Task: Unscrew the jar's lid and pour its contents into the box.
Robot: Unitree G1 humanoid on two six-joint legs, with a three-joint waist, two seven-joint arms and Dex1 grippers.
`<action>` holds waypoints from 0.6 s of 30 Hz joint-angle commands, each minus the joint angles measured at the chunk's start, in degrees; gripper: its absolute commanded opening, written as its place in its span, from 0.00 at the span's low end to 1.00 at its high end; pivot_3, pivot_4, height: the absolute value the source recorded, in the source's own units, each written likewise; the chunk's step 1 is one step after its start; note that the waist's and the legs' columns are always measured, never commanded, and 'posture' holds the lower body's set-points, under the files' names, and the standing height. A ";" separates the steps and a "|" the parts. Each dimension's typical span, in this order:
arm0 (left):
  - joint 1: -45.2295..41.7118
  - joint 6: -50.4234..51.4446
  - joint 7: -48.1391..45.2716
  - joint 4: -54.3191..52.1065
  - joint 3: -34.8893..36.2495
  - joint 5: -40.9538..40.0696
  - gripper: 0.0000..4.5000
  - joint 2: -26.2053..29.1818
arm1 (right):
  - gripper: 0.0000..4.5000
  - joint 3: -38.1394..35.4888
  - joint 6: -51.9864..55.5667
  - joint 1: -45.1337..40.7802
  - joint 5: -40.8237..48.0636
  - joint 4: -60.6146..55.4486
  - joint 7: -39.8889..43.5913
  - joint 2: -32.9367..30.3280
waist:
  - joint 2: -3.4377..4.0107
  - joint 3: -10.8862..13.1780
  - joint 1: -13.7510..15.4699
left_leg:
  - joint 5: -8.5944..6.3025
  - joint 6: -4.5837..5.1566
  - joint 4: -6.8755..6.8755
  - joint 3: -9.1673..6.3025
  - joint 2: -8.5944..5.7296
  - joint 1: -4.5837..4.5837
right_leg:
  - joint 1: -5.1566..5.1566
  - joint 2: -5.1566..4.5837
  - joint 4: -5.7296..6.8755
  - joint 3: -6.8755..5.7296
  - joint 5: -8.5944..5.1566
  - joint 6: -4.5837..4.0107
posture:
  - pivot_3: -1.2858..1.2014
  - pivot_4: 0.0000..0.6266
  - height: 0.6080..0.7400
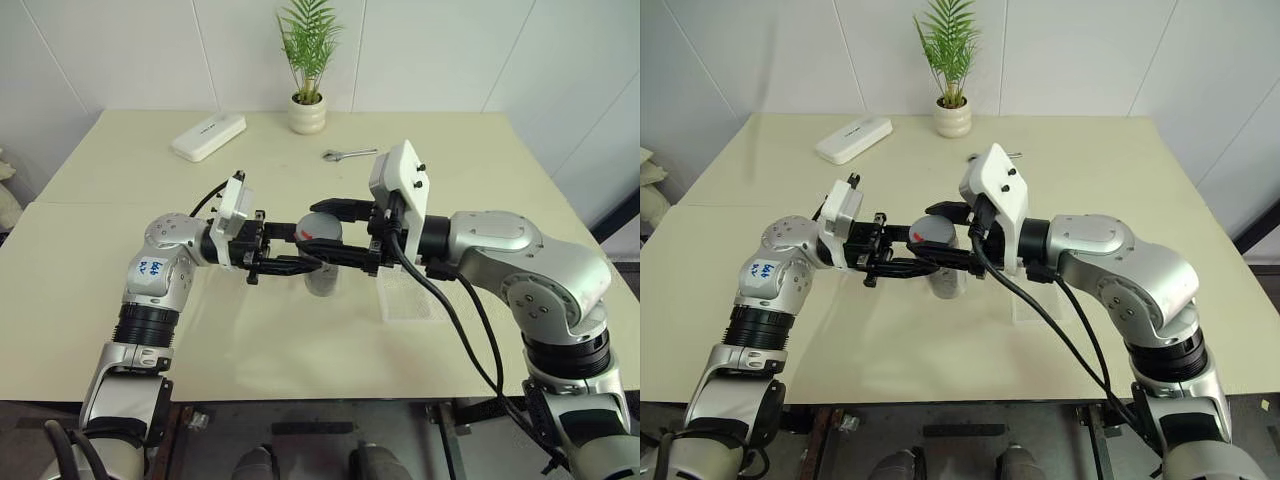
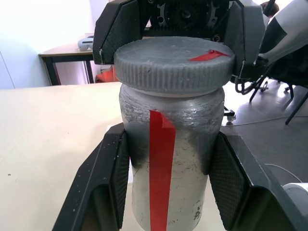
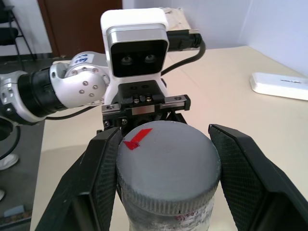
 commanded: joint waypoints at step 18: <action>1.84 0.56 -1.07 -3.64 -1.58 0.60 0.44 0.08 | 0.57 -4.85 2.03 3.21 -0.61 -7.35 -12.87 5.18 | 0.00 0.00 0.00 | 0.00 0.00 -0.02 0.00 0.00 0.00 | 0.00 0.00 0.00 0.00 0.00 0.00 | 0.52 0.24 1.00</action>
